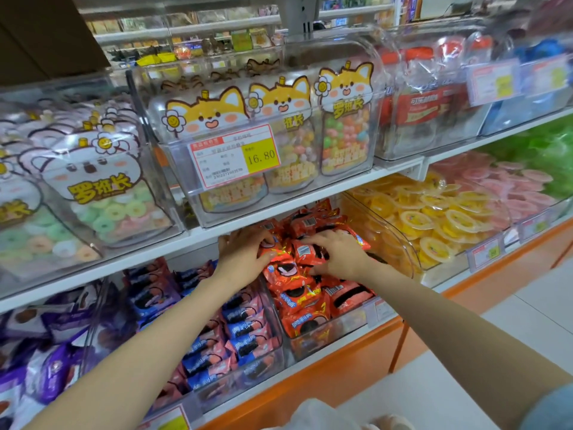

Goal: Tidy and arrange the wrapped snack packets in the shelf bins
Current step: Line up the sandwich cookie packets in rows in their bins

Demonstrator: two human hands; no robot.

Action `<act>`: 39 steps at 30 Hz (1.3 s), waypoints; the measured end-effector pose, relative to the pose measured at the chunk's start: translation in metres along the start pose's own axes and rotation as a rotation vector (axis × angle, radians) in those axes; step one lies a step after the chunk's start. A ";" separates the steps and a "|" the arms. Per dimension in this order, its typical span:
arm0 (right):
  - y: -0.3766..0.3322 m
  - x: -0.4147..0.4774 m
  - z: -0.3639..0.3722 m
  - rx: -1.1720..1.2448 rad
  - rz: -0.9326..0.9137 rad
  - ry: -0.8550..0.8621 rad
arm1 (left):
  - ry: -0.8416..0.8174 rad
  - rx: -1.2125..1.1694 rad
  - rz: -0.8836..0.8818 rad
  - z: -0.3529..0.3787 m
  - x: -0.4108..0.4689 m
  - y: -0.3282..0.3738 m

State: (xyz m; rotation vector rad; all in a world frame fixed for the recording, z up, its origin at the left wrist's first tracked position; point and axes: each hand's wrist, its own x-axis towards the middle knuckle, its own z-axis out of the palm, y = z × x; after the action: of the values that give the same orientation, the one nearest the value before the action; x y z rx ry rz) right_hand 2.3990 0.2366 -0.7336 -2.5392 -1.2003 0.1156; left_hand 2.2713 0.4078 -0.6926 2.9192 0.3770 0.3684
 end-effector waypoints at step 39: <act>0.069 -0.075 -0.035 -0.561 -0.144 0.457 | -0.311 -0.065 0.008 0.044 0.074 0.100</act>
State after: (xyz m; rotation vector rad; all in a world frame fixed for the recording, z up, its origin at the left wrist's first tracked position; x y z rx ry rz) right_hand 2.4093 0.1291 -0.7279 -2.6777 -1.3449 -0.9012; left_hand 2.3753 0.3264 -0.6983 2.8498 0.2996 -0.0735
